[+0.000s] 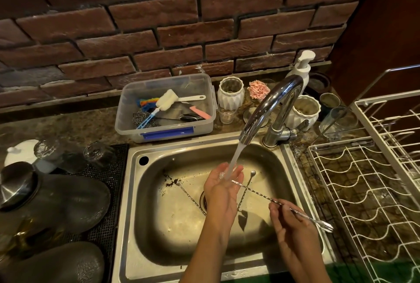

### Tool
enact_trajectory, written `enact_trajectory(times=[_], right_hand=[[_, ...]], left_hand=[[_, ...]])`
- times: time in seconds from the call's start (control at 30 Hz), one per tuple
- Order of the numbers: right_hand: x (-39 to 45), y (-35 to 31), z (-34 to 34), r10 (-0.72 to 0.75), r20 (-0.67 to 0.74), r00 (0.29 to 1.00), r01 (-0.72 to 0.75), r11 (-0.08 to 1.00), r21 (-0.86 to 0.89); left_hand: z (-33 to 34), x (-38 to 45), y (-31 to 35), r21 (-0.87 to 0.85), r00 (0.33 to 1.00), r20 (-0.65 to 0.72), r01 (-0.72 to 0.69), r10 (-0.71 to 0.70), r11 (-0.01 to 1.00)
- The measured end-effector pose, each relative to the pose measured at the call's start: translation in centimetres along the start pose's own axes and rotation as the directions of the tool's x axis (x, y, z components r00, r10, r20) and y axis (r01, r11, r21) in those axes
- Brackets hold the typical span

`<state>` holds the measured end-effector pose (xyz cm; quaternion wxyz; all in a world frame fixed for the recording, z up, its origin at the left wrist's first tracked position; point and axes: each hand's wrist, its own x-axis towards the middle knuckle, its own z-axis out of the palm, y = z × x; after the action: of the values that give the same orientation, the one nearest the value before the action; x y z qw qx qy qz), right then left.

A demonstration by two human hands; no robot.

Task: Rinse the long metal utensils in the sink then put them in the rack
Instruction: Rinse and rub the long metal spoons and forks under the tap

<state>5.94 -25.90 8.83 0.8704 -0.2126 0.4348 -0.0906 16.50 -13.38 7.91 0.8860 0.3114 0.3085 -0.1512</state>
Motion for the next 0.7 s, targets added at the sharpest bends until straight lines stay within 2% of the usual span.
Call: enact_trajectory(times=[0.23, 0.43, 0.6, 0.7], right_hand=[[-0.16, 0.32, 0.12, 0.005, 0.004, 1.000, -0.004, 0.999, -0.037], [-0.41, 0.06, 0.12, -0.010, -0.031, 0.999, 0.008, 0.999, -0.043], [-0.59, -0.01, -0.12, 0.001, -0.024, 1.000, -0.003, 0.998, -0.058], [-0.83, 0.43, -0.14, -0.004, -0.030, 1.000, 0.002, 0.997, -0.073]], left_hand=[[-0.21, -0.20, -0.45, 0.171, 0.990, -0.070, -0.109, 0.122, 0.979], [-0.48, -0.77, -0.12, 0.142, 0.991, -0.093, -0.080, 0.094, 0.987], [-0.47, -0.88, -0.03, 0.267, 0.980, -0.085, -0.152, 0.180, 0.952], [-0.09, -0.88, -0.82, 0.413, 0.967, -0.093, -0.178, 0.236, 0.893]])
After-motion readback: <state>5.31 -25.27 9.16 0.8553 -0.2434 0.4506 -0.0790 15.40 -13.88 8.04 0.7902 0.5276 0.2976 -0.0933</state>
